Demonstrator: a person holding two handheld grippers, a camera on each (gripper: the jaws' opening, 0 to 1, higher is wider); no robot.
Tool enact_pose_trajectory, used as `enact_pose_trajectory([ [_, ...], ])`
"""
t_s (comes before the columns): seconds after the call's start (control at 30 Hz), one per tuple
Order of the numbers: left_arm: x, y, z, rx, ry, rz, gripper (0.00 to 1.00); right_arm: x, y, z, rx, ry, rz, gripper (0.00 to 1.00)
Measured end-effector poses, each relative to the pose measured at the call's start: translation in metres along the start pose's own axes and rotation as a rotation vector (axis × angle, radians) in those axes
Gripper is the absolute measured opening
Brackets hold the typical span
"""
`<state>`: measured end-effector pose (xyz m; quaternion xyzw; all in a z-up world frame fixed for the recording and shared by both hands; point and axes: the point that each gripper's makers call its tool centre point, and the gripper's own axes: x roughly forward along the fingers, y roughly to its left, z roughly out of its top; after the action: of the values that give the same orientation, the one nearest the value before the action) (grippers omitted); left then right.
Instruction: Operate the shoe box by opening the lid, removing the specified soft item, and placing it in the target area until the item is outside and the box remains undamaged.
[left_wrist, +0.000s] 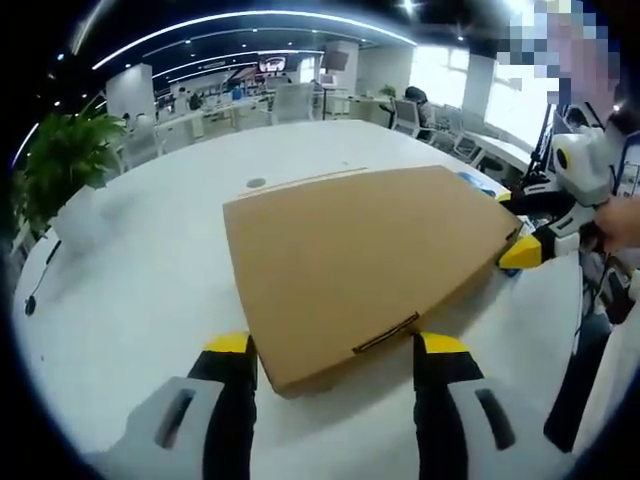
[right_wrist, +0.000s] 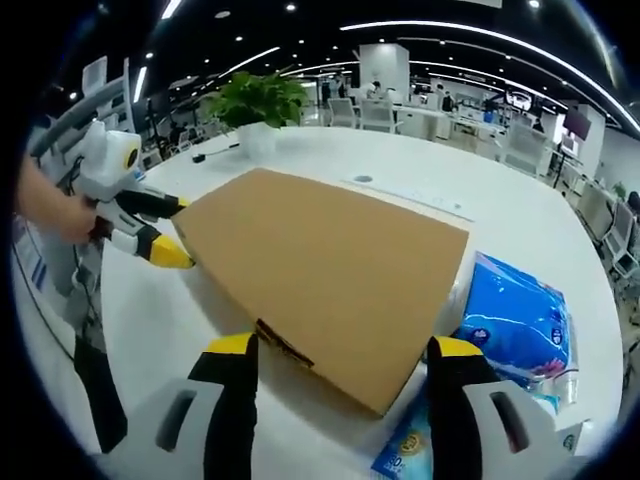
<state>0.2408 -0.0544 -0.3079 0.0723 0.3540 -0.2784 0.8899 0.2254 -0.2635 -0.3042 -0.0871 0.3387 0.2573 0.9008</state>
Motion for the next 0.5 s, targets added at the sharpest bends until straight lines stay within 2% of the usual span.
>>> enact_pose_trajectory([
  [0.37, -0.003, 0.000, -0.003, 0.008, -0.004, 0.002, 0.61, -0.001, 0.002, 0.000, -0.006, 0.010, 0.006, 0.68],
  [0.43, -0.003, 0.000, -0.007, -0.018, 0.024, -0.002, 0.60, -0.001, 0.002, -0.001, -0.006, 0.012, 0.006, 0.68],
  [0.47, -0.004, 0.001, -0.016, -0.047, 0.081, 0.002, 0.59, -0.001, 0.003, -0.001, -0.007, 0.011, 0.008, 0.68],
  [0.5, -0.002, 0.002, -0.015, -0.034, 0.069, 0.001, 0.58, -0.001, 0.004, -0.001, -0.008, 0.011, 0.010, 0.68],
])
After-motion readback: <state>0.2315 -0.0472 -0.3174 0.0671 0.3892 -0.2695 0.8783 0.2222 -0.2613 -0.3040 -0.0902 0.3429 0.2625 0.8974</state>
